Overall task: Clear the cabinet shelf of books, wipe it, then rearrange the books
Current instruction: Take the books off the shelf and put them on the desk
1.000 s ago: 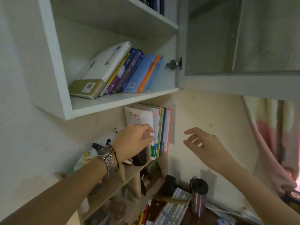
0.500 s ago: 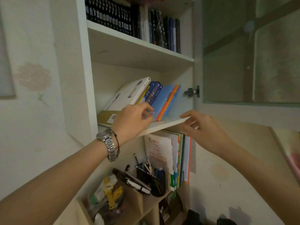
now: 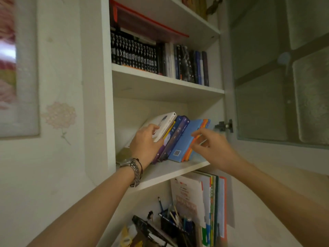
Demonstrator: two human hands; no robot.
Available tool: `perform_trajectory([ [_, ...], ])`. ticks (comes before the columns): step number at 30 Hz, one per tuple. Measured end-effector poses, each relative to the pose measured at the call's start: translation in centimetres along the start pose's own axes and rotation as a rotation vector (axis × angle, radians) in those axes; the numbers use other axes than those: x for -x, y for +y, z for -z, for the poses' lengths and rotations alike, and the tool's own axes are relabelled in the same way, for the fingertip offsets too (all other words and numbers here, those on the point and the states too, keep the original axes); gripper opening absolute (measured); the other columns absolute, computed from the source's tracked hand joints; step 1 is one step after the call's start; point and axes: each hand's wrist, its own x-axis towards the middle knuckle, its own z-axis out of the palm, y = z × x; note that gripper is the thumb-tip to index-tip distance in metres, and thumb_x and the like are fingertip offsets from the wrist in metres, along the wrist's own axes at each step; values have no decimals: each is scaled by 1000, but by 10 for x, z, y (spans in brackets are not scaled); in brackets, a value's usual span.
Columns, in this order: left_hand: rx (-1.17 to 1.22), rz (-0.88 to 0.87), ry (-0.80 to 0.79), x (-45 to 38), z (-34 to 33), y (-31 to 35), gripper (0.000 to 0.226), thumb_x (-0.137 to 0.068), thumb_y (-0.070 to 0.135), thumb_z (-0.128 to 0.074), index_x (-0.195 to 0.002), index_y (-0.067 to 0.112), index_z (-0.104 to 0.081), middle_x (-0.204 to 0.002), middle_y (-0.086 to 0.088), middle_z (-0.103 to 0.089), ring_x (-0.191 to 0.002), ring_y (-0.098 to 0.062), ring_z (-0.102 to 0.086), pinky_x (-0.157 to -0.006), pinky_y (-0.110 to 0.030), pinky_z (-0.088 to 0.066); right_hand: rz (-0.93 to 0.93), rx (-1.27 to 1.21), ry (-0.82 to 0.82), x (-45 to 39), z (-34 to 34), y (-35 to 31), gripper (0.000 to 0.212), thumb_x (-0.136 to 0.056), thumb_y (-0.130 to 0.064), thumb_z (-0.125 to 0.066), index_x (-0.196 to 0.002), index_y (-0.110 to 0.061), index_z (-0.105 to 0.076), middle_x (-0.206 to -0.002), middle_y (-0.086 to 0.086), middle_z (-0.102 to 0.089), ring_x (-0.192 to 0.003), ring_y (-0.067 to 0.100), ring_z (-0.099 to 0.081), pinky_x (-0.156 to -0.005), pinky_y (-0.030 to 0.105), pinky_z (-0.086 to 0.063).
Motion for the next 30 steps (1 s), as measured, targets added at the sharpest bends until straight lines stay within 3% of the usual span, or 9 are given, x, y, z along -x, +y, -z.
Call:
perform_trajectory([
  [4,-36,-25,-12,-7,-21,-6,43,-83,24,-65,-124,21,-55,-120,-2,-59,-110,-20,-55,-80,-29,-46,10,-38,16,-9,-8,4,26,-92,-24,-62,-117,-24,-57,-87,-18,-56,-78,-3,-54,-71,20,-43],
  [8,-53,23,-42,-14,-39,-19,45,-83,22,-66,-125,21,-52,-122,-4,-57,-109,-22,-53,-84,-40,-50,18,-46,11,-15,-13,10,27,-92,-24,-61,-119,-24,-56,-88,-19,-55,-81,-3,-54,-69,18,-43],
  [13,-106,81,-67,-15,-52,-38,45,-87,8,-58,-130,20,-48,-125,-9,-52,-111,-25,-49,-84,-37,-49,18,-17,-2,-19,-20,17,27,-93,-25,-60,-119,-25,-56,-88,-18,-56,-80,-4,-54,-65,11,-41],
  [21,-140,98,-102,-20,-57,-44,47,-92,11,-54,-135,24,-40,-131,-7,-44,-116,-25,-41,-84,-33,-45,-7,-37,-29,-17,-29,20,27,-93,-24,-61,-119,-24,-56,-88,-19,-57,-78,-5,-54,-63,9,-41],
  [26,-159,105,-80,-19,-57,-43,43,-93,13,-50,-133,25,-42,-130,-5,-45,-114,-28,-41,-86,-44,-48,-36,-71,-53,-10,-29,23,27,-92,-24,-61,-119,-24,-57,-87,-17,-60,-81,-1,-56,-76,23,-46],
  [30,-152,87,-66,-13,-51,-37,42,-94,10,-49,-133,23,-43,-130,-6,-46,-112,-28,-41,-81,-43,-48,-26,-69,-45,-1,-24,27,27,-93,-23,-61,-119,-23,-58,-89,-19,-59,-82,-1,-55,-69,12,-43],
])
